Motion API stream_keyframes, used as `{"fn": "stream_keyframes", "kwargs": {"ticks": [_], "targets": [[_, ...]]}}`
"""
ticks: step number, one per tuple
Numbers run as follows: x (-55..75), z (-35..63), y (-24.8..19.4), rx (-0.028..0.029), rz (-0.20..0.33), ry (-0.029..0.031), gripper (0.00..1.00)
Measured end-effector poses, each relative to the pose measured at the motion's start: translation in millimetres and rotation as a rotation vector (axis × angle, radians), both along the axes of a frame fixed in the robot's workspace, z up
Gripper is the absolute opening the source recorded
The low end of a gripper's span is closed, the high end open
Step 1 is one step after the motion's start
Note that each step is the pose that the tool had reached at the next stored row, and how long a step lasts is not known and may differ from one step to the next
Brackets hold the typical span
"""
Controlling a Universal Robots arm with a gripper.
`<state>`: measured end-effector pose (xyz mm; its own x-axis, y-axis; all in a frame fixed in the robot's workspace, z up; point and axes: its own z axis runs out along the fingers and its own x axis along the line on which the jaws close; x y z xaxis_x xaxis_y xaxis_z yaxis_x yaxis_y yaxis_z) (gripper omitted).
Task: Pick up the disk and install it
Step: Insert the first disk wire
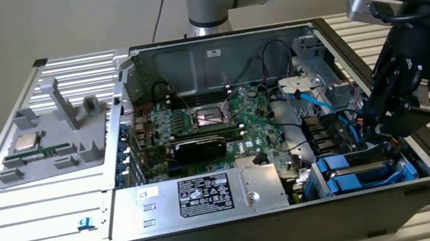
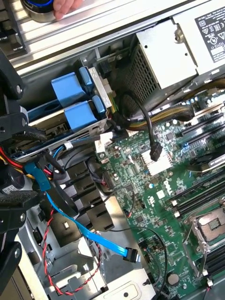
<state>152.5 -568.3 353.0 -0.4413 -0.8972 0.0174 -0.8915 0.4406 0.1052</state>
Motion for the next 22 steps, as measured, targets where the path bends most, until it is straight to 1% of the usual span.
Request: {"fn": "stream_keyframes", "kwargs": {"ticks": [13, 22], "targets": [[0.0, 0.4, 0.0, 0.0, 0.0, 0.0, 0.55], [0.0, 11.6, 0.0, 0.0001, 0.0, 0.0, 0.55]]}}
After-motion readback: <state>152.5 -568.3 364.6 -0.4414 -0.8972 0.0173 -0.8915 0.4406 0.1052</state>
